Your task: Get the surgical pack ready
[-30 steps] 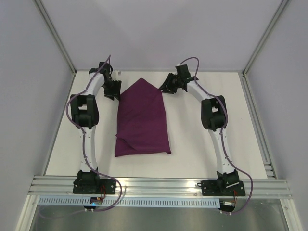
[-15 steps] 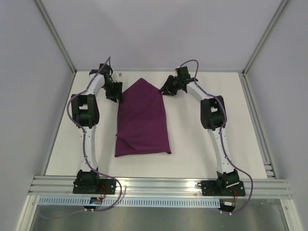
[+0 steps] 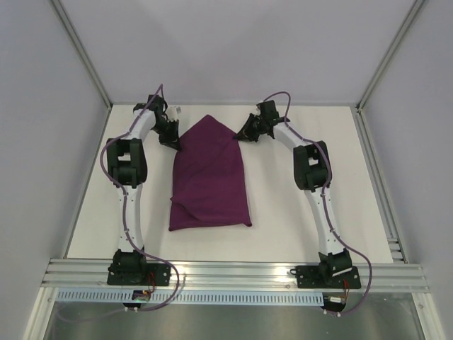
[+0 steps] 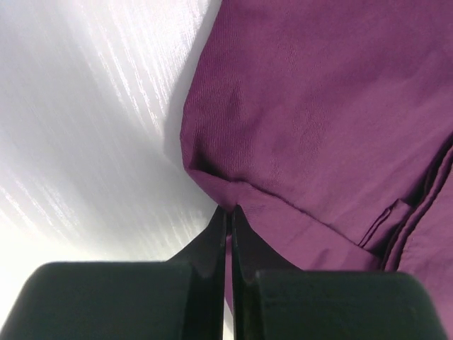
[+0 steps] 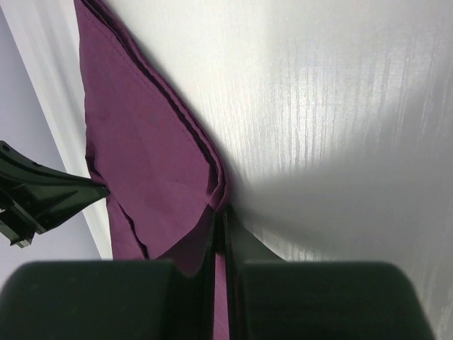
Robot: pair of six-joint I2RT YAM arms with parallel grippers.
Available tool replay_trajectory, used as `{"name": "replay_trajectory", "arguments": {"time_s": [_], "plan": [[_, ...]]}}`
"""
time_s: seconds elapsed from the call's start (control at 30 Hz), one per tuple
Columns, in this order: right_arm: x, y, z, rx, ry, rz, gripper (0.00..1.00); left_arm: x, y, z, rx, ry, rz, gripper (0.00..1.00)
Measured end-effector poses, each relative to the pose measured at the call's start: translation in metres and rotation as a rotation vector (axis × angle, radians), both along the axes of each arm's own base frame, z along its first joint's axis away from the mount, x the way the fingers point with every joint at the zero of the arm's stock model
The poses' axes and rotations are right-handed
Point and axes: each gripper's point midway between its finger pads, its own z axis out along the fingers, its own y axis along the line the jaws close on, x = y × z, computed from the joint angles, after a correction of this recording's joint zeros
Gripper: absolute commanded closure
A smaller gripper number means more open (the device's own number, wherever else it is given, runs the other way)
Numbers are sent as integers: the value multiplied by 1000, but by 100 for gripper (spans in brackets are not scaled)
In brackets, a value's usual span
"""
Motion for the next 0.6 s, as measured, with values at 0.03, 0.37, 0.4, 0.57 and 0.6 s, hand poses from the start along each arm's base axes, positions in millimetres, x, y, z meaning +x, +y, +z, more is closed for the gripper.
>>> {"name": "replay_trajectory", "arguments": {"time_s": [0.03, 0.37, 0.4, 0.57, 0.6], "plan": [[0, 0, 0, 1, 1, 0, 100, 0, 0, 0, -3, -2, -1, 100], [-21, -10, 12, -3, -10, 20, 99, -18, -3, 49, -64, -105, -46, 100], [-26, -11, 18, -2, -13, 23, 100, -21, -4, 59, -75, -126, -58, 100], [-47, -15, 64, 23, -79, 43, 100, -41, -12, 108, -119, -215, -119, 100], [-50, -16, 73, 30, -99, 48, 100, -45, -13, 113, -125, -224, -130, 100]]}}
